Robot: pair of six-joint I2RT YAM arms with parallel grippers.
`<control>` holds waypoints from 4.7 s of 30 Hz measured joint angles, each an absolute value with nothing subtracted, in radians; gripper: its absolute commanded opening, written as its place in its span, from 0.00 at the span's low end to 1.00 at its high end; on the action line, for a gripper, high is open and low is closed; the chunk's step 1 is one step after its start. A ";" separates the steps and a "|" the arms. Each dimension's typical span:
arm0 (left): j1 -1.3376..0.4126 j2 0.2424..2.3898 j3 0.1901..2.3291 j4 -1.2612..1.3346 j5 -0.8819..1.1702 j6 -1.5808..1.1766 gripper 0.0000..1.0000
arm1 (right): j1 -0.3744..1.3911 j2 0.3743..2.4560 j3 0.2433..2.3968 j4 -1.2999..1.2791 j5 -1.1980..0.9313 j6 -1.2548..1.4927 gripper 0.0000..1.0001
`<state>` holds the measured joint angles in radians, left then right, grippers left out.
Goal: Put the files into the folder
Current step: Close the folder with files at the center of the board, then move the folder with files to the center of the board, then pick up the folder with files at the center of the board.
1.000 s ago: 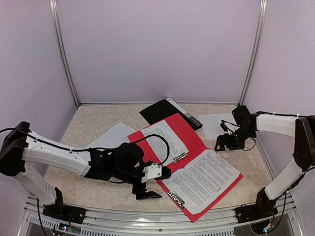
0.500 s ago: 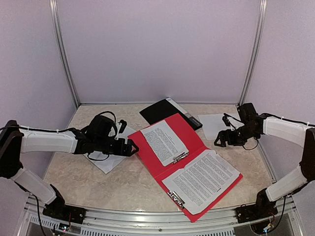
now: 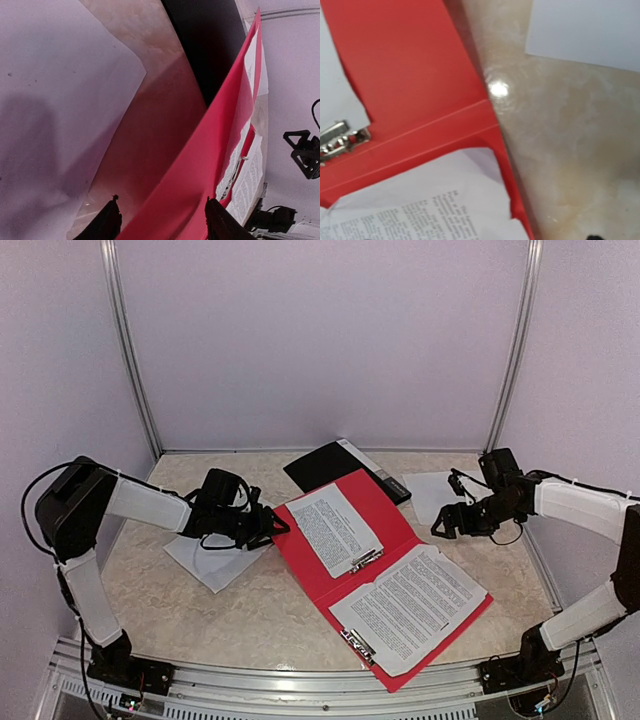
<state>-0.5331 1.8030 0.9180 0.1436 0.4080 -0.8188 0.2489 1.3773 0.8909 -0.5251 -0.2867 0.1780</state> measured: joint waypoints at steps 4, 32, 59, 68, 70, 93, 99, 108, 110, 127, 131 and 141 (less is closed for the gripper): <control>-0.548 1.872 0.929 0.249 0.493 -0.845 0.27 | 0.264 1.360 0.891 -0.525 -0.281 0.188 0.89; -1.277 1.811 1.310 -0.252 0.144 0.028 0.62 | 0.221 1.303 1.360 -0.762 0.002 0.229 0.94; -1.335 1.723 1.195 -0.394 0.212 0.094 0.99 | 0.297 1.278 1.069 -0.856 0.007 0.201 0.94; -1.015 1.708 1.207 -0.238 0.318 -0.262 0.99 | 0.301 1.458 1.026 -0.822 -0.023 0.161 0.96; -0.991 1.762 1.252 -0.217 0.362 -0.350 0.99 | 0.301 1.518 1.025 -0.814 -0.022 0.149 0.96; -0.956 2.306 1.722 -0.320 0.703 -0.635 0.85 | 0.220 1.708 1.074 -0.795 0.009 0.115 0.87; -0.956 2.362 1.755 -0.323 0.749 -0.663 0.83 | 0.220 1.735 1.065 -0.758 -0.059 0.118 0.93; -0.947 2.363 1.731 -0.292 0.780 -0.677 0.77 | 0.220 1.747 1.053 -0.663 -0.179 0.096 0.93; -0.943 2.363 1.722 -0.278 0.785 -0.682 0.75 | 0.221 1.749 1.052 -0.634 -0.208 0.092 0.90; -0.922 2.448 1.808 -0.262 0.859 -0.744 0.57 | 0.286 1.791 1.002 -0.333 -0.365 0.125 0.52; -0.918 2.457 1.815 -0.260 0.861 -0.757 0.44 | 0.287 1.810 1.001 -0.286 -0.412 0.126 0.50; -0.911 2.520 1.889 -0.279 0.858 -0.779 0.08 | 0.313 1.823 0.996 -0.228 -0.437 0.132 0.50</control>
